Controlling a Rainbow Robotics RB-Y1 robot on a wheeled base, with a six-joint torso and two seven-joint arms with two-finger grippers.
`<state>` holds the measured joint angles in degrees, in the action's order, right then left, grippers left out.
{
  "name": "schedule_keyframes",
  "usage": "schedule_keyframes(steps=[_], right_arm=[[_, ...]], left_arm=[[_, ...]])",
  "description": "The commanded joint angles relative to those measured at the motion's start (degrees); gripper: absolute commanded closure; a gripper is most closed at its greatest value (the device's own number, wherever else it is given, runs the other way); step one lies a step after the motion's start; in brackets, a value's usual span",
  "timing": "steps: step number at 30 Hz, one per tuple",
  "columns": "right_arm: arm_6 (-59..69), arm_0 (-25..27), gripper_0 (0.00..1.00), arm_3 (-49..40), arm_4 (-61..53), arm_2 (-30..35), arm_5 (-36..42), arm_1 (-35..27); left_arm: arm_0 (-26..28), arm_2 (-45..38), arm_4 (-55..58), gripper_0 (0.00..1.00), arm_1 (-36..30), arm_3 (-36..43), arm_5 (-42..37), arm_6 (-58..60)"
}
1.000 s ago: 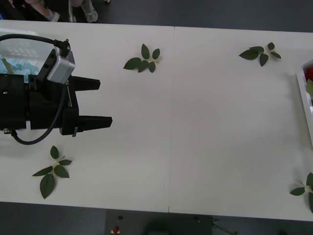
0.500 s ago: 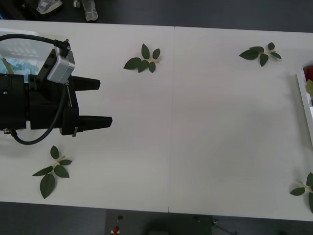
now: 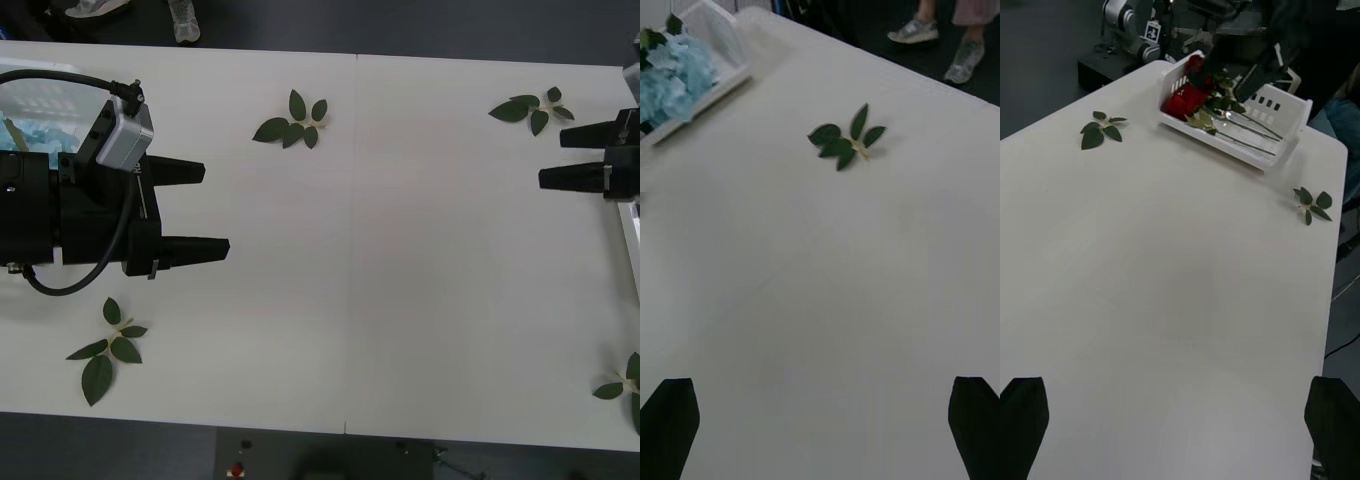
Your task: Put the red flowers into the right box and the blue flowers into the left box
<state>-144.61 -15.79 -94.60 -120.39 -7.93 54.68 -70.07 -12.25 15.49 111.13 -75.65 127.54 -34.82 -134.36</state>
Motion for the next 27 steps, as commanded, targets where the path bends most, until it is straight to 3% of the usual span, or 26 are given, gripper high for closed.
schedule_keyframes(steps=[1, 3, 7, 21, 27], right_arm=[[-5.77, 7.88, 0.01, -11.39, -5.47, 0.63, -8.45, -4.55], [-5.86, 10.96, 0.00, -17.46, -5.91, 0.63, -13.63, -4.90], [-5.60, 12.10, 0.00, -22.82, -4.33, 0.63, -16.62, -3.58], [-7.62, 10.61, 0.00, -17.46, -4.24, 2.57, -2.12, 3.10], [-7.62, 10.52, 0.00, -16.93, -4.33, 2.74, -1.07, 3.80]], left_arm=[[-0.23, -0.81, -0.04, 0.00, -1.25, 0.96, 0.45, -0.91], [-0.23, -0.81, -0.04, 0.00, -1.25, 0.96, 0.45, -0.91], [-0.23, -0.81, -0.04, 0.00, -1.25, 0.96, 0.45, -0.91], [-0.23, -0.81, -0.04, 0.00, -1.25, 0.96, 0.45, -0.91], [-0.23, -0.81, -0.04, 0.00, -1.25, 0.96, 0.45, -0.91]])
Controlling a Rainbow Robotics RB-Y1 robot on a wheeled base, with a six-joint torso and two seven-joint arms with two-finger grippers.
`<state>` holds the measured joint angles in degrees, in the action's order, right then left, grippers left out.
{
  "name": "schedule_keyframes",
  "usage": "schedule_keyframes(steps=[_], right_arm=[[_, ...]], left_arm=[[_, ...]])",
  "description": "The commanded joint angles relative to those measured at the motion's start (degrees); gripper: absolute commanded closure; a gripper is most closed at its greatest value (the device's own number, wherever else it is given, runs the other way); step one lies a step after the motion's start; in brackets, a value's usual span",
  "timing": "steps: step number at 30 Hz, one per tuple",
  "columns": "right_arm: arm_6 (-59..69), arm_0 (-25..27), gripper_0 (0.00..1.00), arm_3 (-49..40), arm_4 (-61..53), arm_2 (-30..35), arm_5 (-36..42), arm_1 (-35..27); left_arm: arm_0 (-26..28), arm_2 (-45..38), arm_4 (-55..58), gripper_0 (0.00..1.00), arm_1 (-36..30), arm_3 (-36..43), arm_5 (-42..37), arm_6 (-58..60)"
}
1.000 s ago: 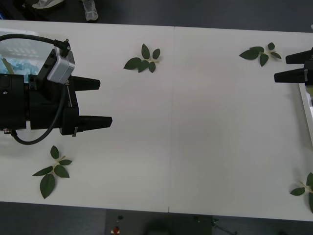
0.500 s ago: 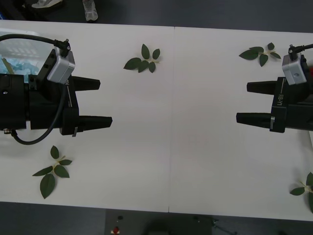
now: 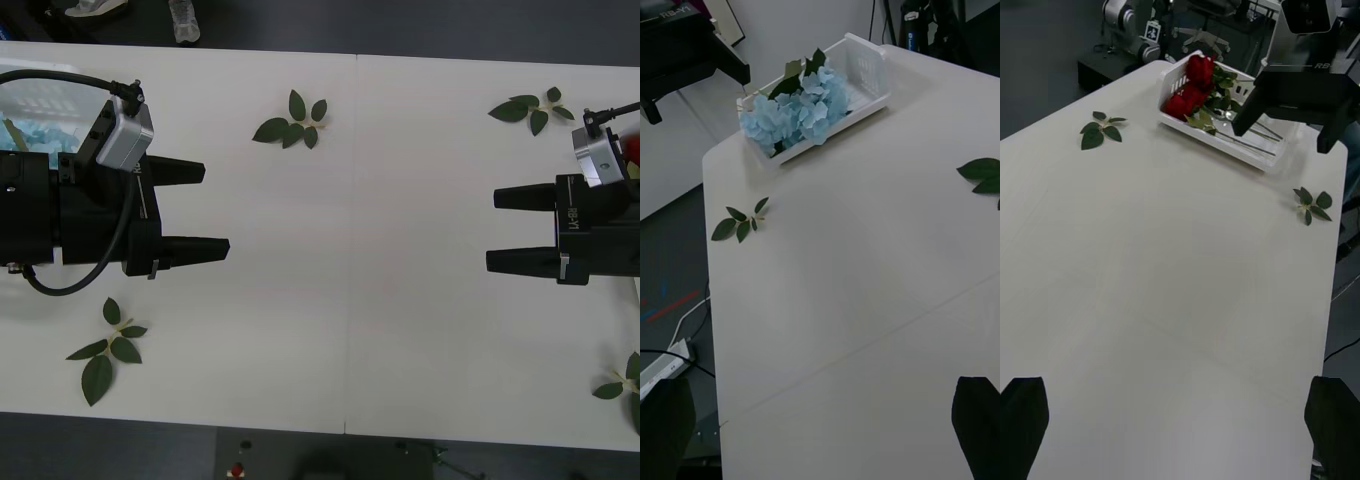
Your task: Put the red flowers into the right box and the blue flowers into the left box
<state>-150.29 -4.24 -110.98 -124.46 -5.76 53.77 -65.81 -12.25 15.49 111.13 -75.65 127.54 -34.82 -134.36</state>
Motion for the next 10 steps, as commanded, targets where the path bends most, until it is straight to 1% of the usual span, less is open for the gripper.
schedule_keyframes(steps=[1, 10], right_arm=[[-1.94, -1.04, 0.00, -0.56, -0.25, 0.57, -0.16, -0.46], [-1.94, -1.04, 0.00, -0.56, -0.25, 0.57, -0.16, -0.46]], left_arm=[[-0.23, -0.81, -0.04, 0.00, -1.25, 0.96, 0.45, -0.90], [-0.23, -0.81, -0.04, 0.00, -1.25, 0.96, 0.45, -0.90]])
